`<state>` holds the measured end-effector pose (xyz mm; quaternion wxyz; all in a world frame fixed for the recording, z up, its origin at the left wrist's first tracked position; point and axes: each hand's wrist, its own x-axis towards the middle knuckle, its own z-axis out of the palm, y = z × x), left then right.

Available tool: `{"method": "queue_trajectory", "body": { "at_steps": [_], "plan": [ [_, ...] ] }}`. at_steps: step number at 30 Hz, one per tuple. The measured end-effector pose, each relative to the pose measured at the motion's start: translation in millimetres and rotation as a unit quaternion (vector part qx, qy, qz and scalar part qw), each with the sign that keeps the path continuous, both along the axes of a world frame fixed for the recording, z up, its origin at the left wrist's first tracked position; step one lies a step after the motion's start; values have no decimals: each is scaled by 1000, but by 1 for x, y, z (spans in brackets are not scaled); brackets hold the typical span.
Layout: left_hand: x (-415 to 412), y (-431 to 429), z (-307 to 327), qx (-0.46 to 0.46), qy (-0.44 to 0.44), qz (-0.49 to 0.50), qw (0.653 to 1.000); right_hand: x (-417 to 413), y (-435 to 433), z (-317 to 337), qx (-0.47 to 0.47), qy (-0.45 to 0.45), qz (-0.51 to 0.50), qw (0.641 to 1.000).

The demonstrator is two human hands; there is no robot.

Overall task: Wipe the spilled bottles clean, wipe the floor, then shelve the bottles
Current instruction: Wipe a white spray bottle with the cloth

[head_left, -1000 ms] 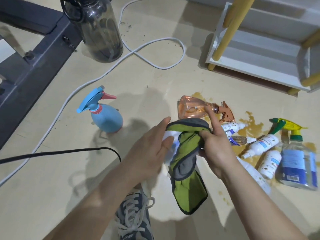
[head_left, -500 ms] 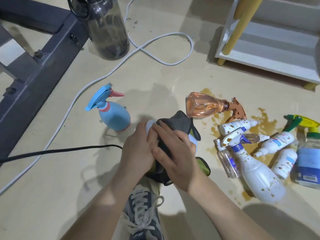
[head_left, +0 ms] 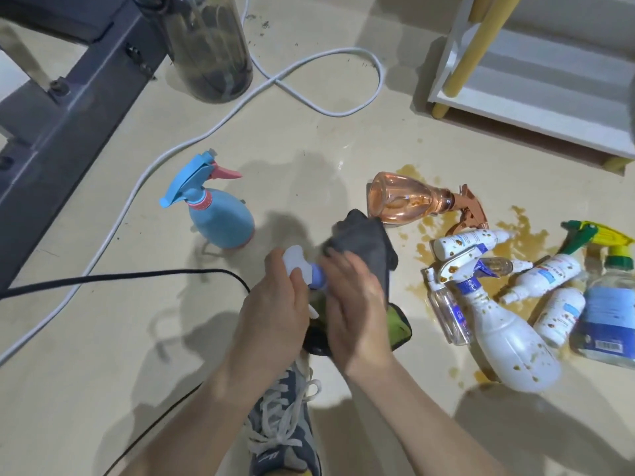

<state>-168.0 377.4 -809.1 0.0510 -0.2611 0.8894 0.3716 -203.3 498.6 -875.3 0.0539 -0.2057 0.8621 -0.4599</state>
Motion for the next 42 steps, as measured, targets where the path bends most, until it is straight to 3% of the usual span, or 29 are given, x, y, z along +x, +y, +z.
{"method": "queue_trajectory", "body": {
  "at_steps": [3, 5, 7, 8, 12, 15, 17, 20, 23, 26, 29, 32, 33, 34, 36, 38, 40, 42],
  "plan": [
    [11, 1, 2, -6, 10, -11, 1000, -28, -1, -3, -14, 20, 63, 998],
    [17, 1, 2, -8, 8, -23, 1000, -56, 12, -14, 1, -84, -17, 996],
    [18, 2, 4, -18, 13, -38, 999, -70, 29, -27, 11, -236, -80, 968],
    [17, 2, 5, -25, 20, -42, 999, -67, 34, -31, 16, -264, -100, 959],
    [-3, -12, -5, -27, -46, 61, 997, -4, 18, -23, 31, -182, -158, 970],
    [-7, -19, -9, 57, -81, 130, 987, 48, 15, -16, 81, -12, -41, 996],
    [-4, -17, -5, 152, -58, 165, 973, 40, 32, -22, 101, 30, 27, 994],
    [0, -19, 4, 239, -47, 143, 959, 5, 53, -37, 104, -85, -69, 989],
    [2, -32, 14, 279, -95, 16, 955, -18, 54, -33, 126, -172, -135, 968],
    [1, -42, 25, 172, -179, -141, 958, -30, 48, -14, 62, -205, -226, 950],
    [-3, -42, 26, -46, -87, -171, 980, -40, 43, 20, -26, -175, -245, 953],
    [-6, -35, 29, -99, 5, -173, 980, -38, 33, 70, -181, -264, -136, 938],
    [-6, -33, 31, -122, 10, -180, 976, -36, 30, 86, -191, -311, -68, 929],
    [-6, -32, 32, -162, 5, -192, 968, -33, 26, 99, -156, -330, 13, 931],
    [-9, -35, 31, -242, 0, -212, 947, -31, 24, 106, -12, -276, 140, 951],
    [-11, -36, 27, -273, 21, -215, 938, -36, 23, 106, 83, -212, 187, 956],
    [-16, -31, 24, -274, 19, -221, 936, -44, 20, 103, 88, -162, 153, 971],
    [-20, -26, 25, -263, -33, -225, 938, -52, 15, 98, 33, -128, 125, 983]
  ]
}}
